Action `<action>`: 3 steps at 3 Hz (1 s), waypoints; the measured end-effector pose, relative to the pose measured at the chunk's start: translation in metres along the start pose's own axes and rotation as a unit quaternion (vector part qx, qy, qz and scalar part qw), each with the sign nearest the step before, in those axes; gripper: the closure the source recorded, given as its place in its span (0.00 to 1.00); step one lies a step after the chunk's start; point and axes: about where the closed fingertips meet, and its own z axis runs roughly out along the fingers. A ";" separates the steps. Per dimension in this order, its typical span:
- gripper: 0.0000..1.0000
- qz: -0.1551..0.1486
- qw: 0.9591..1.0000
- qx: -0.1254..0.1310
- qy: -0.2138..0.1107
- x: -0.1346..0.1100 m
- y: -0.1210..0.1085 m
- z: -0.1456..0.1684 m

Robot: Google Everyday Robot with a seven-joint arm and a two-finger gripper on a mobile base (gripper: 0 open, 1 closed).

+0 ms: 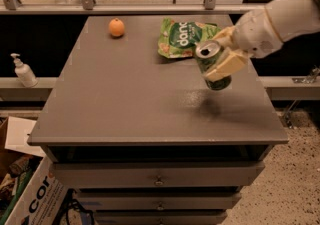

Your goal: Knock green can over

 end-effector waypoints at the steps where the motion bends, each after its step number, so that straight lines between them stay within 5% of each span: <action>1: 1.00 -0.059 0.994 -0.019 0.085 -0.019 0.005 0.021; 2: 1.00 -0.119 0.978 -0.030 0.168 -0.032 0.015 0.039; 3: 1.00 -0.162 0.956 -0.036 0.241 -0.030 0.031 0.054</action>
Offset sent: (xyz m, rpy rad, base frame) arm -0.0163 0.0695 -0.0153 -0.6319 -0.1577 0.2056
